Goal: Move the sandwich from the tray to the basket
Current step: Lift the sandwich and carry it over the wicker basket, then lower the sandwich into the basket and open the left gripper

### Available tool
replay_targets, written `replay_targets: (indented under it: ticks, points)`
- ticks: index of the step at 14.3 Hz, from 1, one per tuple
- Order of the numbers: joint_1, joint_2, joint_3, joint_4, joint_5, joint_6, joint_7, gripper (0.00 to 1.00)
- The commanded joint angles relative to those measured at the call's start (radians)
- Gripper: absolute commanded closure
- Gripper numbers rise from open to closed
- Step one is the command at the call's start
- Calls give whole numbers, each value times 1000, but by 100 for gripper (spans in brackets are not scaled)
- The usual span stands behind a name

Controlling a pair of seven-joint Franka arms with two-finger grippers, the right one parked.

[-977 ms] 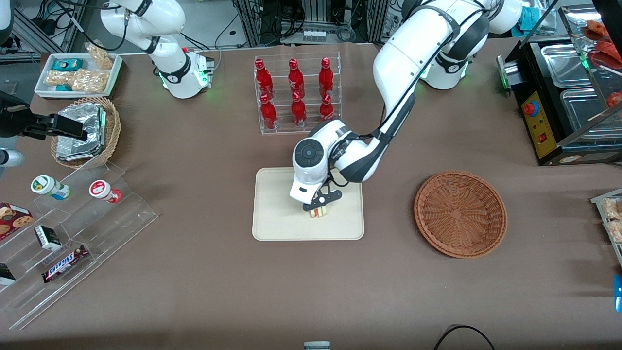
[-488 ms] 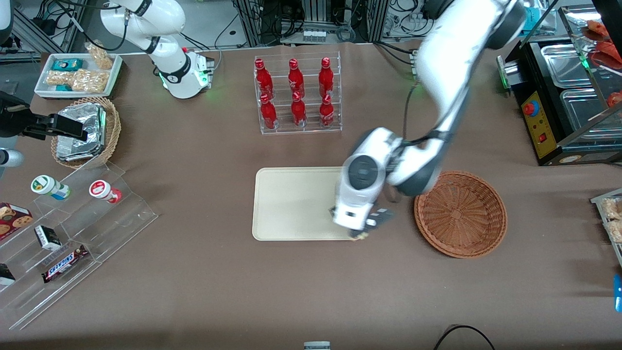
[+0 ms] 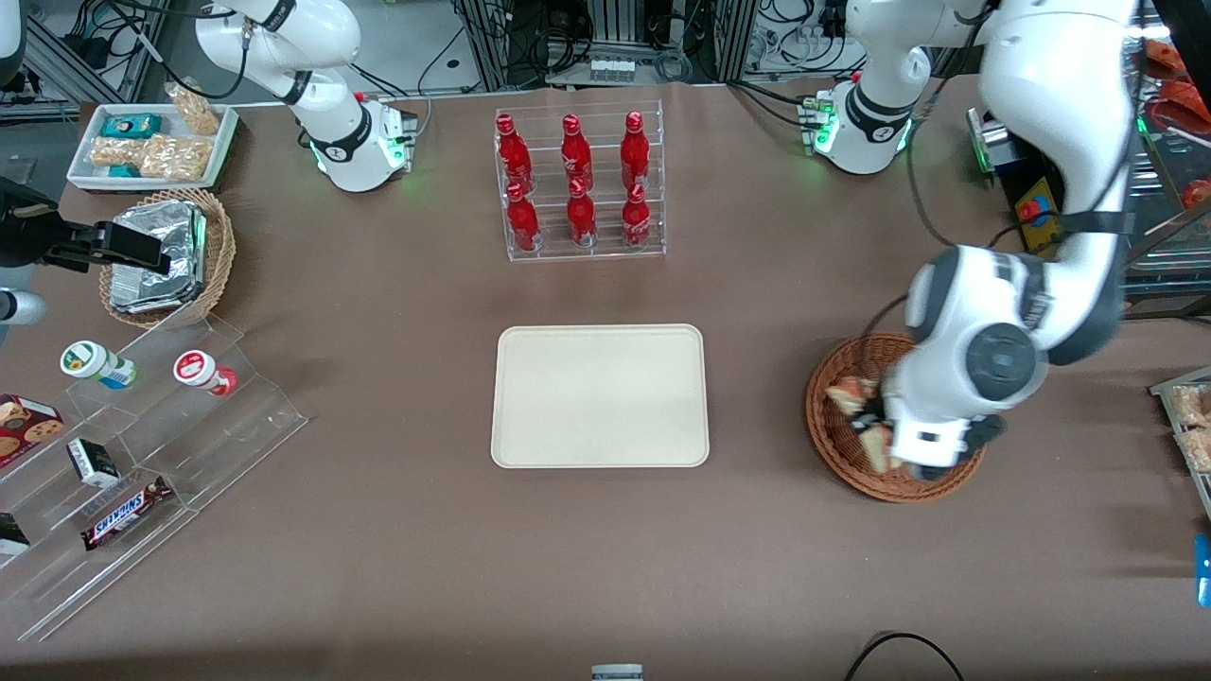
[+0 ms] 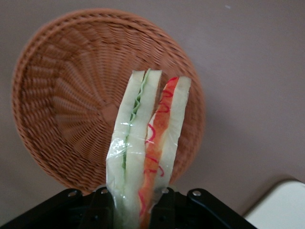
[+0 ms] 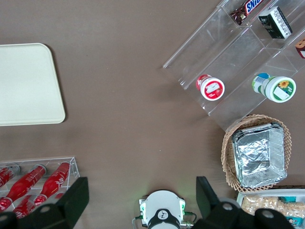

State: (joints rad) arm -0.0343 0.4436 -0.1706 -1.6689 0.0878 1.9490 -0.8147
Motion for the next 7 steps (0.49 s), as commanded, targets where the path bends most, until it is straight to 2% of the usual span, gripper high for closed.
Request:
replay_targets:
  ticks: [1,4,7]
  points:
    - [56,-11,-12,-92,20,100,20,91]
    - [70,23,-9,-149,20,197,48,90]
    - [80,53,-9,-152,20,195,48,83]
